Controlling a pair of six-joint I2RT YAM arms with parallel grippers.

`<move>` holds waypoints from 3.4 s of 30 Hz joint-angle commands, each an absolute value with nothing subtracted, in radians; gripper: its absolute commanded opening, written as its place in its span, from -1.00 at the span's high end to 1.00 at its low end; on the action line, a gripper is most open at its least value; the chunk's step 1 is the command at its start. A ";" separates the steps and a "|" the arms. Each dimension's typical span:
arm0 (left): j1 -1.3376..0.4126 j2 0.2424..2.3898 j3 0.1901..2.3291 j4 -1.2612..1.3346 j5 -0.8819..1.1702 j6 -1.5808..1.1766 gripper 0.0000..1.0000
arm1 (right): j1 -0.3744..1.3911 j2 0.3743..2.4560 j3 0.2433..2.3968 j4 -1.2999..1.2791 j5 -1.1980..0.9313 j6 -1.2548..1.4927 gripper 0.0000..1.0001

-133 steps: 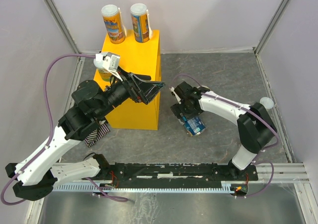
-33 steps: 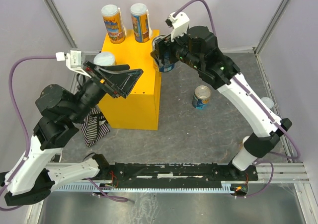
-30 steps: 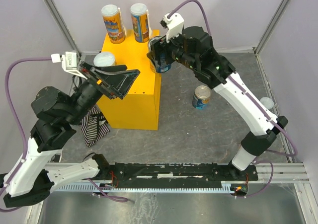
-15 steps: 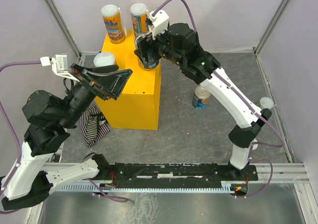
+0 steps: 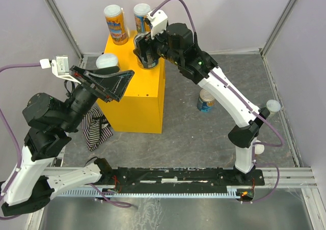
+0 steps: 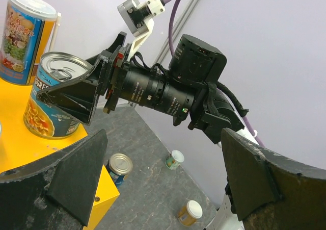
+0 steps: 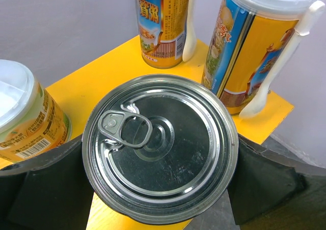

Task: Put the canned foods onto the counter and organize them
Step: Place the canned food on the counter.

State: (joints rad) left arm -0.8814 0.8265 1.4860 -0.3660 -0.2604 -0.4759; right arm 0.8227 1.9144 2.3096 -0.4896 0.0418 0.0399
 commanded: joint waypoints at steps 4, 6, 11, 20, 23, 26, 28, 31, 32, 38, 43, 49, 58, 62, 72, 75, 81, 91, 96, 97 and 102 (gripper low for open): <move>-0.880 0.821 1.492 -0.330 -0.279 -0.445 -0.97 | 0.824 1.888 2.398 -0.282 0.010 0.058 -0.76; -0.880 0.819 1.484 -0.323 -0.278 -0.450 -0.98 | 0.824 1.887 2.399 -0.281 0.006 0.061 -0.96; -0.880 0.826 1.478 -0.313 -0.271 -0.455 -0.98 | 0.824 1.884 2.409 -0.281 -0.003 0.063 -0.98; -0.881 0.824 1.473 -0.300 -0.276 -0.458 -0.98 | 0.825 1.828 2.366 -0.277 -0.009 0.057 -0.98; -0.881 0.813 1.461 -0.290 -0.295 -0.454 -0.98 | 0.825 1.751 2.285 -0.248 0.008 0.052 -0.99; -0.880 0.799 1.439 -0.275 -0.321 -0.450 -0.98 | 0.826 1.666 2.169 -0.200 0.040 0.048 -0.92; -0.880 0.794 1.433 -0.275 -0.339 -0.445 -0.97 | 0.825 1.599 2.070 -0.148 0.076 0.057 -0.76; -0.881 0.786 1.427 -0.271 -0.362 -0.442 -0.97 | 0.825 1.528 1.958 -0.110 0.127 0.072 -0.27; -0.880 0.784 1.422 -0.269 -0.367 -0.442 -0.97 | 0.825 1.512 1.930 -0.107 0.141 0.079 -0.08; -0.881 0.777 1.405 -0.245 -0.376 -0.449 -0.95 | 0.824 1.496 1.826 -0.104 0.192 0.169 0.52; -0.881 0.773 1.402 -0.232 -0.377 -0.458 -0.94 | 0.824 1.534 1.800 -0.071 0.204 0.253 0.81; -0.880 0.762 1.398 -0.232 -0.373 -0.464 -0.93 | 0.822 1.566 1.799 -0.046 0.278 0.284 0.95; -0.880 0.738 1.390 -0.237 -0.385 -0.463 -0.93 | 0.820 1.617 1.819 -0.045 0.275 0.331 0.96; -0.880 0.734 1.390 -0.238 -0.388 -0.459 -0.93 | 0.819 1.639 1.823 -0.046 0.259 0.361 0.96; -0.881 0.724 1.386 -0.249 -0.394 -0.451 -0.93 | 0.823 1.651 1.781 -0.025 0.230 0.446 0.95; -0.881 0.724 1.388 -0.251 -0.394 -0.451 -0.93 | 0.827 1.659 1.780 -0.020 0.228 0.456 0.96; -0.880 0.721 1.391 -0.263 -0.390 -0.451 -0.93 | 0.841 1.635 1.739 -0.031 0.264 0.448 0.95; -0.880 0.724 1.392 -0.267 -0.387 -0.448 -0.93 | 0.844 1.590 1.663 -0.033 0.258 0.461 0.95; -0.881 0.726 1.393 -0.266 -0.381 -0.449 -0.93 | 0.854 1.599 1.682 -0.031 0.243 0.465 0.95; -0.881 0.726 1.392 -0.267 -0.380 -0.450 -0.93 | 0.857 1.603 1.688 -0.032 0.242 0.464 0.95; -0.880 0.720 1.391 -0.268 -0.379 -0.453 -0.93 | 0.880 1.619 1.717 -0.041 0.232 0.469 0.95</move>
State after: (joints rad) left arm -0.8814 0.7254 1.3869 -0.2859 -0.3759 -0.4717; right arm 0.8490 1.6371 1.6604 -0.0757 0.2668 0.4549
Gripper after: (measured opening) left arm 0.967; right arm 0.026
